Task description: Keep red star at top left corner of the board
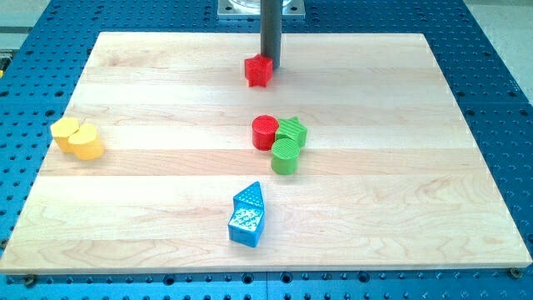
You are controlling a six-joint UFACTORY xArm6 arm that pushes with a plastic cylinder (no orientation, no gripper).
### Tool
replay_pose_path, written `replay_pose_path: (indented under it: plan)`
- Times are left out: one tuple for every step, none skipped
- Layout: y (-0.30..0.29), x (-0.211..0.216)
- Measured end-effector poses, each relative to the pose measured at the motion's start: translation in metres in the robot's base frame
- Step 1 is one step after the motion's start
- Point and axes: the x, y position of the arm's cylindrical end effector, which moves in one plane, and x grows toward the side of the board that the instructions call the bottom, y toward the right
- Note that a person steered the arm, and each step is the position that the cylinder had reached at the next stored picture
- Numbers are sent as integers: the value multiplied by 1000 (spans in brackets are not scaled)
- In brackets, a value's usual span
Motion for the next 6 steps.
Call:
replay_pose_path:
  plan:
    - [7, 39]
    - [-20, 10]
    - [-31, 0]
    - [-60, 5]
    - [-53, 22]
    - [-69, 6]
